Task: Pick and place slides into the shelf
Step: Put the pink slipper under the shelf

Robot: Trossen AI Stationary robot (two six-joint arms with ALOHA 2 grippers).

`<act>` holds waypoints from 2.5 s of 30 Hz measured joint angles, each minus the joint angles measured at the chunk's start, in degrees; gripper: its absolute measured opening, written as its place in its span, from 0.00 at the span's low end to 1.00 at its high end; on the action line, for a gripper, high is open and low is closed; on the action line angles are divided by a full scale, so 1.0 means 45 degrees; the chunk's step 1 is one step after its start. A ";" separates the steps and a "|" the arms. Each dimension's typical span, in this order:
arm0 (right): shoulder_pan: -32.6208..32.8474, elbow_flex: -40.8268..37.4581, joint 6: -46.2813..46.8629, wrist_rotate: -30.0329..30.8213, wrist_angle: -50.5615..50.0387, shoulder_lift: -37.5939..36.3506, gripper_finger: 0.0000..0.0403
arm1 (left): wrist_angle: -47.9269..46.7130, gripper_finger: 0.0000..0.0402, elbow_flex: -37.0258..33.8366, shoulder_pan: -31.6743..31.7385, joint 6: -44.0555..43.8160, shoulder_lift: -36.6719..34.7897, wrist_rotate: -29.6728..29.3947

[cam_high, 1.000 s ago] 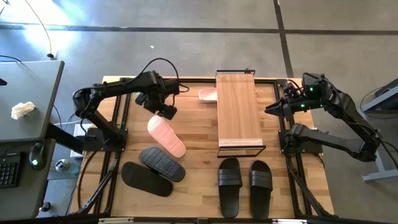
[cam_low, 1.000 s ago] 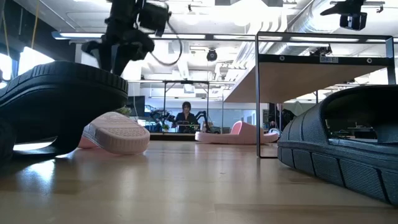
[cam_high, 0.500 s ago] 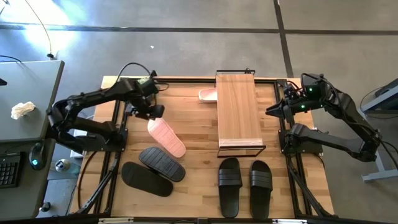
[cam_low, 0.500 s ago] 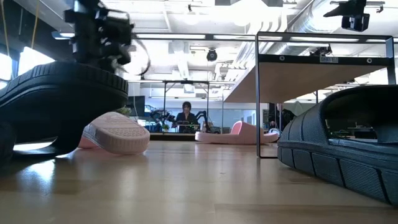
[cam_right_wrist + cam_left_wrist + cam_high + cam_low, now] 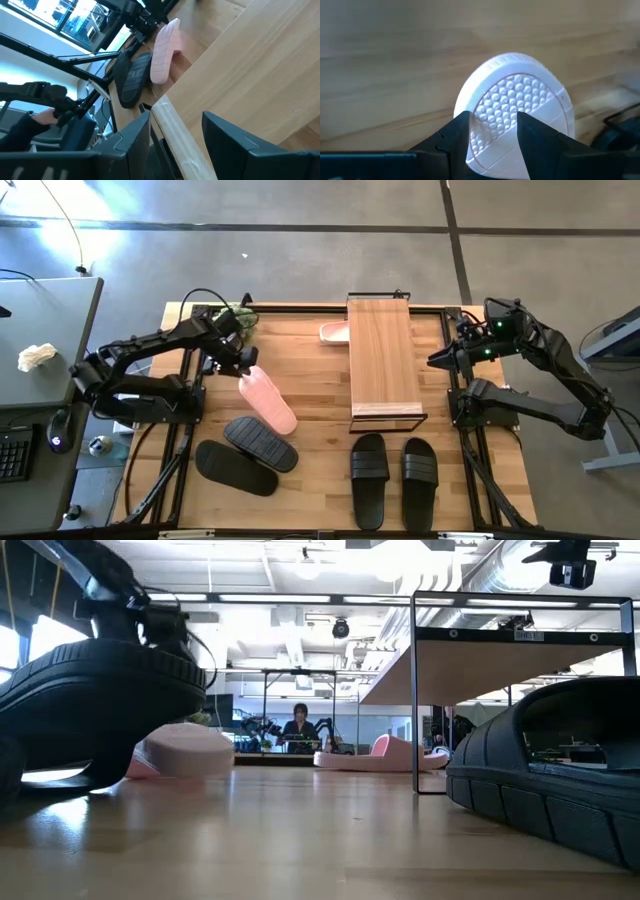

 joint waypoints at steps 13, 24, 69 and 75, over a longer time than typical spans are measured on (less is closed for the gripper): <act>0.0000 0.0000 0.0332 -0.0020 0.0000 0.0000 0.42 | 0.0246 0.37 -0.0437 0.1313 0.0988 0.0010 0.0685; 0.0005 0.0000 -0.0250 -0.0291 0.0096 -0.0005 0.42 | -0.0524 0.37 -0.0437 0.1310 0.1734 0.0010 0.0123; 0.0000 0.0000 -0.1450 -0.1628 0.1939 0.0000 0.42 | 0.4190 0.37 -0.0432 -0.1470 0.2864 0.1831 0.4631; 0.0000 0.0000 -0.1358 -0.1686 0.1742 0.0000 0.42 | 0.4236 0.37 -0.0437 -0.1450 0.2816 0.1778 0.3772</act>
